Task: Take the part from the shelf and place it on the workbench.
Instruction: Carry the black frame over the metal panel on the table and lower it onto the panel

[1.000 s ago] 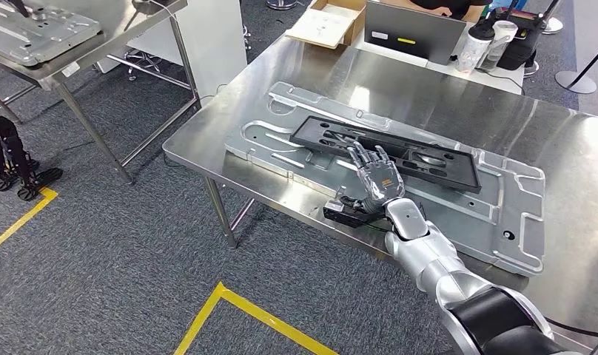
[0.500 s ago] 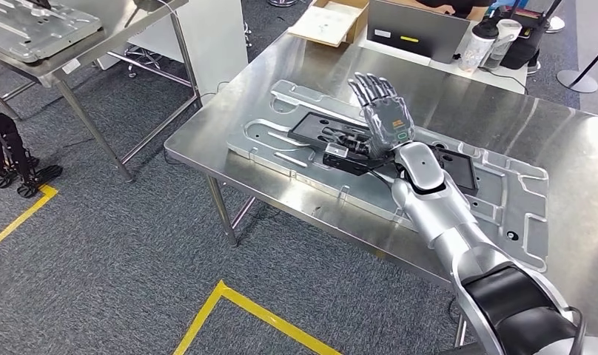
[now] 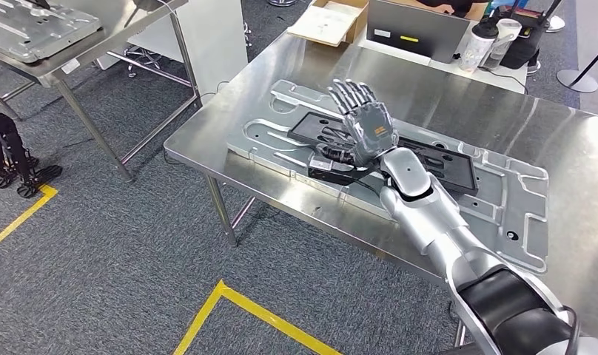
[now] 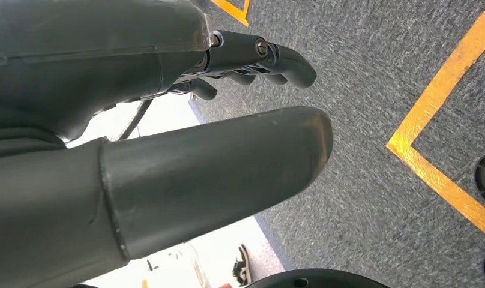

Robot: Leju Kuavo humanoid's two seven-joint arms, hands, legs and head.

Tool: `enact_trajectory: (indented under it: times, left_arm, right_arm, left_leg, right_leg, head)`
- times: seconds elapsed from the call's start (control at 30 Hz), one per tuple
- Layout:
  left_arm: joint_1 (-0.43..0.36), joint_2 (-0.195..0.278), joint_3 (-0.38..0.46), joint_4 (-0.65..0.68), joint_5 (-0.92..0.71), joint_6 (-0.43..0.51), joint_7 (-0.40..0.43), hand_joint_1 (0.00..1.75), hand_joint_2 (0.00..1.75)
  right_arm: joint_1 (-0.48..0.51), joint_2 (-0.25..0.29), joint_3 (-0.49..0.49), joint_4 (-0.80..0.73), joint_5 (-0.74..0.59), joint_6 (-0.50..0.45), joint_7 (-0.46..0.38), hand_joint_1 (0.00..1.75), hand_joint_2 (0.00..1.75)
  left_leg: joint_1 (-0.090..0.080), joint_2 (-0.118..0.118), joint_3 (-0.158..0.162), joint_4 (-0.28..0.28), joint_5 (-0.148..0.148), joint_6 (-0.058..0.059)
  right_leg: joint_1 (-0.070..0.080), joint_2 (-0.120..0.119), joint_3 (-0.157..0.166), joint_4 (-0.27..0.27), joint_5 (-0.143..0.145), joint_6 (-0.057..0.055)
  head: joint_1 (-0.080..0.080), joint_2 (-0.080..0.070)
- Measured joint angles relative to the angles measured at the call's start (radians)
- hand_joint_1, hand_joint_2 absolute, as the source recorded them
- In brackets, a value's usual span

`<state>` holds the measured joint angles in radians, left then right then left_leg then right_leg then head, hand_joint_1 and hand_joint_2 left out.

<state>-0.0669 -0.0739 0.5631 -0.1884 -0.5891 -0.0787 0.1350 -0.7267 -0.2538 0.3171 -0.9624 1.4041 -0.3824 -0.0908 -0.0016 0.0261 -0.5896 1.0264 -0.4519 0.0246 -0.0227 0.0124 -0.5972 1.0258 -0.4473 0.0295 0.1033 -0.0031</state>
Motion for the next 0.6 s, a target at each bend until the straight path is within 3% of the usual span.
enact_trajectory:
  times: [0.13,0.2,0.27,0.3,0.33,0.4,0.47,0.53,0.6]
  left_arm:
    - [-0.002,-0.001,0.003,0.0,-0.003,0.002,0.0,0.0,0.0]
    - [-0.003,-0.002,0.004,0.0,-0.003,0.002,0.0,0.0,0.0]
    - [-0.003,-0.004,0.008,0.0,-0.003,0.003,0.0,0.0,0.0]
    - [-0.002,-0.004,0.011,0.0,-0.003,0.003,0.0,0.0,0.0]
    - [-0.001,-0.004,0.014,0.0,-0.003,0.003,0.0,0.0,0.0]
    - [0.0,-0.005,0.019,0.0,-0.003,0.005,0.0,0.0,0.0]
    - [-0.002,-0.005,0.022,0.0,-0.004,0.006,0.001,0.0,0.0]
    - [-0.002,-0.005,0.025,0.0,-0.004,0.007,0.001,0.0,0.0]
    - [0.001,-0.006,0.026,0.0,-0.006,0.006,0.002,0.0,0.0]
  right_arm:
    - [0.007,0.016,0.011,-0.016,0.003,0.0,0.005,0.0,0.0]
    - [0.008,0.019,0.016,-0.023,0.003,0.002,0.009,0.0,0.0]
    - [0.015,0.021,0.021,-0.025,0.003,0.003,0.012,0.0,0.0]
    - [0.023,0.022,0.023,-0.028,0.004,0.003,0.013,0.0,0.0]
    - [0.031,0.023,0.025,-0.032,0.004,0.001,0.013,0.0,0.0]
    - [0.043,0.026,0.029,-0.047,0.008,-0.002,0.014,0.0,0.0]
    - [0.051,0.03,0.034,-0.062,0.013,-0.004,0.014,0.0,0.0]
    - [0.062,0.033,0.041,-0.079,0.017,-0.005,0.016,0.0,0.0]
    - [0.069,0.039,0.049,-0.099,0.019,-0.005,0.016,0.0,0.0]
  left_leg:
    - [0.002,-0.003,0.016,-0.037,0.018,0.022]
    - [0.009,-0.006,0.03,-0.065,0.034,0.028]
    - [0.01,-0.015,0.029,-0.069,0.038,0.029]
    - [0.011,-0.021,0.027,-0.066,0.037,0.028]
    - [0.013,-0.028,0.026,-0.062,0.035,0.026]
    - [0.017,-0.045,0.023,-0.047,0.027,0.014]
    - [0.019,-0.06,0.011,-0.024,0.016,-0.004]
    - [0.019,-0.072,-0.003,-0.009,0.012,-0.017]
    - [0.023,-0.078,-0.01,-0.005,0.012,-0.028]
  right_leg:
    - [-0.001,-0.008,0.007,-0.007,-0.004,0.013]
    - [0.0,-0.01,-0.026,0.07,-0.053,0.015]
    - [-0.002,-0.01,-0.086,0.198,-0.113,0.019]
    - [-0.004,-0.01,-0.104,0.237,-0.122,0.022]
    - [-0.008,-0.011,-0.105,0.239,-0.11,0.025]
    - [-0.018,-0.005,-0.055,0.137,-0.047,0.033]
    - [-0.023,0.018,-0.002,0.032,-0.014,0.032]
    - [-0.018,0.028,0.006,0.012,-0.021,0.017]
    - [-0.015,0.014,0.003,0.014,-0.019,-0.004]
  head:
    - [0.0,0.0]
    - [0.0,0.0]
    - [0.0,0.0]
    - [0.0,0.0]
    - [0.0,0.0]
    - [0.0,0.0]
    - [0.0,0.0]
    - [0.0,0.0]
    - [0.0,0.0]
